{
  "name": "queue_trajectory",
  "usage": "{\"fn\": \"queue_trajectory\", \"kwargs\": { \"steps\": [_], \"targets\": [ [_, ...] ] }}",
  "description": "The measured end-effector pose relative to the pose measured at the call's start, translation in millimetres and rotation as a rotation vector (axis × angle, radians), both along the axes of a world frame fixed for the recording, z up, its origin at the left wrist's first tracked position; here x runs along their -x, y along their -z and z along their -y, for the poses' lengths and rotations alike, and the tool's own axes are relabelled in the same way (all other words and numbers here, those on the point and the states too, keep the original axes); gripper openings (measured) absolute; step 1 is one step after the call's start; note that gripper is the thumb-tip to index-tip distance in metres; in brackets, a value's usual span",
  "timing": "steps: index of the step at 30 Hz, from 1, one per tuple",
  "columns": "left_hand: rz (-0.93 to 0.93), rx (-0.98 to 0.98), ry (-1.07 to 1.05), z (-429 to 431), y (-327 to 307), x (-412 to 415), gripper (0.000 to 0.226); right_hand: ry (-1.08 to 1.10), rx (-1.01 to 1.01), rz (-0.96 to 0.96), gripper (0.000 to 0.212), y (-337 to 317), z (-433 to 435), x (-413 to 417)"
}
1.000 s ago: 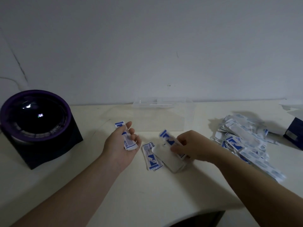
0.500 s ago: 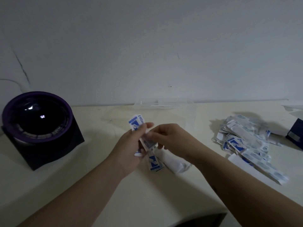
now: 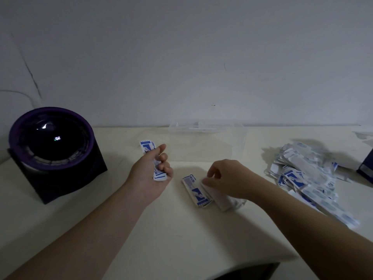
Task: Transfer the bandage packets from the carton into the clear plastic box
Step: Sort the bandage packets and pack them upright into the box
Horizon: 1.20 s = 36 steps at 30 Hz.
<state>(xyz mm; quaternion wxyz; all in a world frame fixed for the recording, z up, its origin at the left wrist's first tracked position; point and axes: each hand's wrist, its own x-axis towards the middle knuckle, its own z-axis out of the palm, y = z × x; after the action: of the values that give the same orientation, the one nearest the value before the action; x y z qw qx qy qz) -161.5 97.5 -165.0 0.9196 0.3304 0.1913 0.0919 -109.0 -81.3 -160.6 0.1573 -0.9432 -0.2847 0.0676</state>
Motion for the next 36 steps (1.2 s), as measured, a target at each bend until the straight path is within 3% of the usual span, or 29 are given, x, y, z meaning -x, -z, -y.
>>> {"fn": "queue_trajectory", "kwargs": {
  "steps": [4, 11, 14, 18, 21, 26, 30, 34, 36],
  "targets": [
    [-0.008, -0.004, 0.007, 1, 3, -1, 0.014, -0.046, 0.129, 0.023, 0.057, -2, -24, -7],
    [0.007, -0.016, 0.001, -2, 0, 0, 0.014, -0.179, 0.354, -0.114, 0.047, -20, -57, -13],
    [0.012, -0.039, -0.033, -4, 0, -2, 0.015, -0.223, 0.244, -0.168, 0.036, -16, -56, -12],
    [-0.018, -0.19, -0.123, -6, 2, -5, 0.012, -0.135, -0.189, -0.268, 0.036, -22, -42, -16],
    [-0.076, -0.247, -0.088, -2, 6, -4, 0.008, -0.047, -0.463, -0.434, 0.022, -23, -35, -22],
    [-0.09, -0.242, 0.043, 2, 11, -2, 0.023, -0.09, -0.402, -0.479, 0.02, -25, -36, -11],
    [0.031, -0.228, 0.331, 11, 3, 7, 0.049, -0.034, -0.606, -0.417, 0.017, -29, -48, -2],
    [-0.028, -0.269, 0.275, 22, 1, 12, 0.026, -0.051, -0.565, -0.108, 0.021, -25, -56, 13],
    [-0.044, -0.209, 0.175, 19, 1, 9, 0.026, -0.088, -0.542, -0.018, 0.03, -24, -55, 17]
  ]
}}
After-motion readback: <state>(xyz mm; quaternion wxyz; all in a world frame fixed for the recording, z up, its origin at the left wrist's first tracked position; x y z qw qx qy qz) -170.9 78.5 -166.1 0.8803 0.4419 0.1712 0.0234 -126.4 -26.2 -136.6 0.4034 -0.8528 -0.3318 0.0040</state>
